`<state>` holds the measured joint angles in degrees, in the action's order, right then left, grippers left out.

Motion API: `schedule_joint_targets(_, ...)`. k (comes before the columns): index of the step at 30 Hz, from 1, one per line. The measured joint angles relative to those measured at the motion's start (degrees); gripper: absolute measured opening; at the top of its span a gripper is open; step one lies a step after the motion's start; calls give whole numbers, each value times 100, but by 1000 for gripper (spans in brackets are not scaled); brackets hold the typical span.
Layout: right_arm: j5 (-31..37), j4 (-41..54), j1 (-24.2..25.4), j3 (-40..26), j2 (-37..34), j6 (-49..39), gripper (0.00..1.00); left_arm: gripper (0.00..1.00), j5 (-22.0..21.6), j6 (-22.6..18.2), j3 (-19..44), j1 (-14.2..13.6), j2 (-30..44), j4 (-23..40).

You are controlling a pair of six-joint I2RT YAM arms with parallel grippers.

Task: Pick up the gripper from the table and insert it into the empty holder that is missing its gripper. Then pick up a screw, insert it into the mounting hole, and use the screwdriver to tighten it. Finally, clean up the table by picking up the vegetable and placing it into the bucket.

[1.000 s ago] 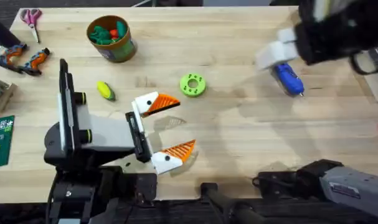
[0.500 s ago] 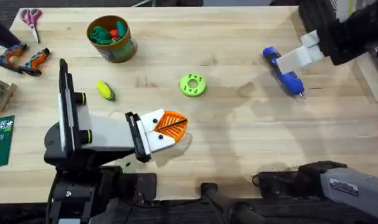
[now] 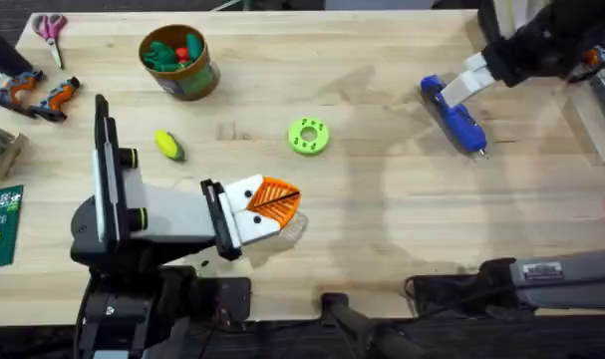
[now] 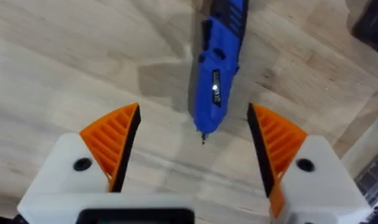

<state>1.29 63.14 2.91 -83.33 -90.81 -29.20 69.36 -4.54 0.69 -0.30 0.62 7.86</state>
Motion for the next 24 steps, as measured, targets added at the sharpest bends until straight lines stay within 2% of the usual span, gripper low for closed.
schedule_joint_targets(5, 43, -255, 119, 2, -606, -68, 994, 6, 0, 0, 0, 0, 0, 0)
schedule_joint_targets(13, 44, -1265, 119, 4, -1354, -377, 994, 6, 0, 0, 0, 0, 0, 0)
schedule_joint_targets(24, 42, -1714, 211, 4, -2148, -517, 994, 6, 0, 0, 0, 0, 0, 0)
